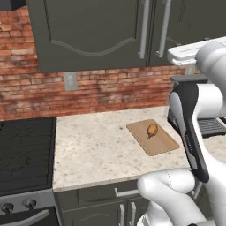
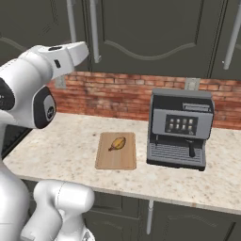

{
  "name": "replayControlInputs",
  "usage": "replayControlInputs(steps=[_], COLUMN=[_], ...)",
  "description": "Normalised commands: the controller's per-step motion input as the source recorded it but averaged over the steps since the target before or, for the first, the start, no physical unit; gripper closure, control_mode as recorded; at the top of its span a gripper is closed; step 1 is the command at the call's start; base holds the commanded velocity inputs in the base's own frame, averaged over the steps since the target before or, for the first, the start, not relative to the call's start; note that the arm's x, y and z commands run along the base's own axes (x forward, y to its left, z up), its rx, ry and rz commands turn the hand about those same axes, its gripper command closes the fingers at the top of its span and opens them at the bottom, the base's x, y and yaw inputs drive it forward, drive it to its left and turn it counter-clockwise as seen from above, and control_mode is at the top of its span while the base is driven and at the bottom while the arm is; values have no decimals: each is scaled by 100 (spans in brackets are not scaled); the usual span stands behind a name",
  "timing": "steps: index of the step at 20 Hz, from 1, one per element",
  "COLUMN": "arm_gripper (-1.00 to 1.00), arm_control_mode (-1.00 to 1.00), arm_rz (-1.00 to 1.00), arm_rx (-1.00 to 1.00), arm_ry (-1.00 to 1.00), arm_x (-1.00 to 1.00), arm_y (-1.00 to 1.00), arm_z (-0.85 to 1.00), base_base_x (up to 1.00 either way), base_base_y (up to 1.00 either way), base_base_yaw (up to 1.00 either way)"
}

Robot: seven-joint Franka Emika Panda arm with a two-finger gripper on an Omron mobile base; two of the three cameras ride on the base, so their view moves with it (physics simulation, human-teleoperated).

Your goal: Open the cabinet, retrieve the rolling pin, and place it next to the meat on the cutting board to prepare for tenderizing.

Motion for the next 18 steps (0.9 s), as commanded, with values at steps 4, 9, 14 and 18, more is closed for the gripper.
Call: replayControlInputs(steps=[4,9,14,18], arm_gripper=[-100,-100,-100,-100], arm_control_mode=[-100,-100,-100,-100], arm_rz=[0,0,0,0], arm_rx=[0,2,1,2], arm_ry=[0,3,11,12], arm_x=[3,44,73,62], arm_y=[-7,-7,0,5], arm_z=[-2,-5,-2,-1], base_base_x=[0,0,0,0], base_base_y=[0,0,0,0], base_base_yaw=[0,0,0,0])
